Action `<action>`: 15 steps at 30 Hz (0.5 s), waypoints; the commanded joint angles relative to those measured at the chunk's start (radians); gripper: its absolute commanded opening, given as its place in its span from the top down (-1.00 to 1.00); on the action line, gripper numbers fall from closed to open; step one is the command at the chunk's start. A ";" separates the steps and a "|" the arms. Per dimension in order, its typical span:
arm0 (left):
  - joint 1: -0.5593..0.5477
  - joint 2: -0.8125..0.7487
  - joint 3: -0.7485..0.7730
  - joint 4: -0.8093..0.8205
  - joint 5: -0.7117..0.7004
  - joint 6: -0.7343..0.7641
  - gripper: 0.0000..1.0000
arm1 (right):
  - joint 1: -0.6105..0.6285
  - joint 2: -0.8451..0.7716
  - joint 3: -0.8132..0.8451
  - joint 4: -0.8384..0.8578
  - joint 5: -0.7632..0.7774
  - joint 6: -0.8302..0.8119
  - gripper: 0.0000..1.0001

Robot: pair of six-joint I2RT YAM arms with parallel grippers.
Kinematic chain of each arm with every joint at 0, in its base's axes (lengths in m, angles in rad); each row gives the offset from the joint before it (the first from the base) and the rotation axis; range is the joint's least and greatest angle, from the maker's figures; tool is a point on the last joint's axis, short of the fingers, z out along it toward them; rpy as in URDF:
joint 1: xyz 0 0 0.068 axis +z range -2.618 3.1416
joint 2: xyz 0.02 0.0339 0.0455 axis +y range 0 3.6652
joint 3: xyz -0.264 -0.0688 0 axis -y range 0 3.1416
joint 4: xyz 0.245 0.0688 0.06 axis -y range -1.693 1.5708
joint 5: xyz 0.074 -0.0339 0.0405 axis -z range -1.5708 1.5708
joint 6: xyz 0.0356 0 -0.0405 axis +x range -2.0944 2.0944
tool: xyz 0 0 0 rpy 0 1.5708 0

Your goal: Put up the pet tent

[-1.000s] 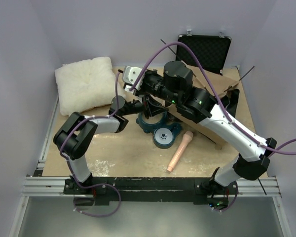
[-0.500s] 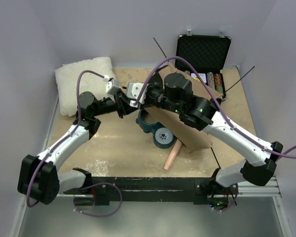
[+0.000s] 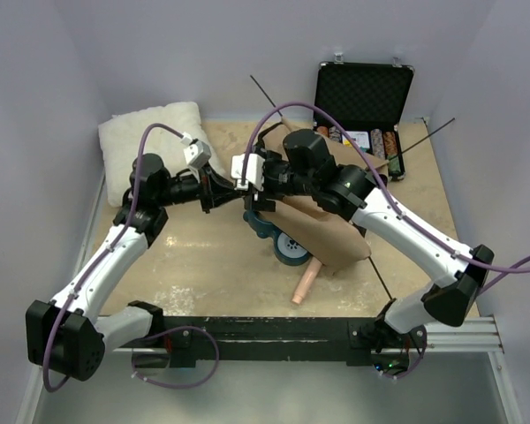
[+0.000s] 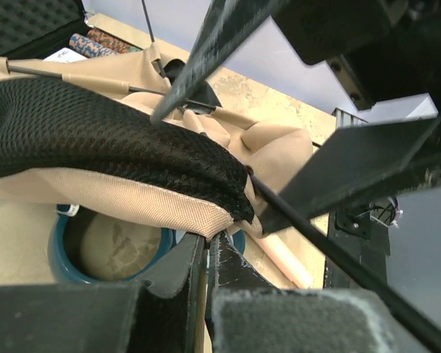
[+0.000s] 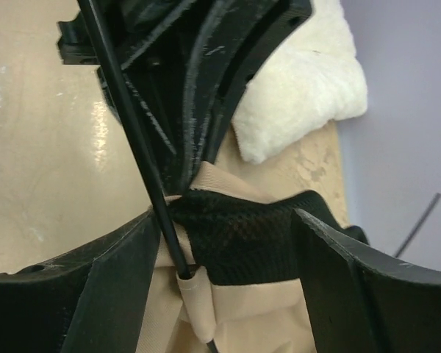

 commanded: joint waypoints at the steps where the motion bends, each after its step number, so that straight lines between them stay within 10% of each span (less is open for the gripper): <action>1: 0.004 -0.008 0.115 -0.052 -0.009 0.079 1.00 | 0.005 0.030 0.028 -0.077 -0.072 0.000 -0.53; 9: 0.004 0.011 0.219 -0.267 -0.054 0.143 1.00 | 0.006 0.101 0.099 -0.160 -0.040 -0.034 -0.41; 15: 0.004 0.005 0.313 -0.387 -0.040 0.211 1.00 | -0.014 0.079 0.083 -0.115 0.057 -0.053 1.00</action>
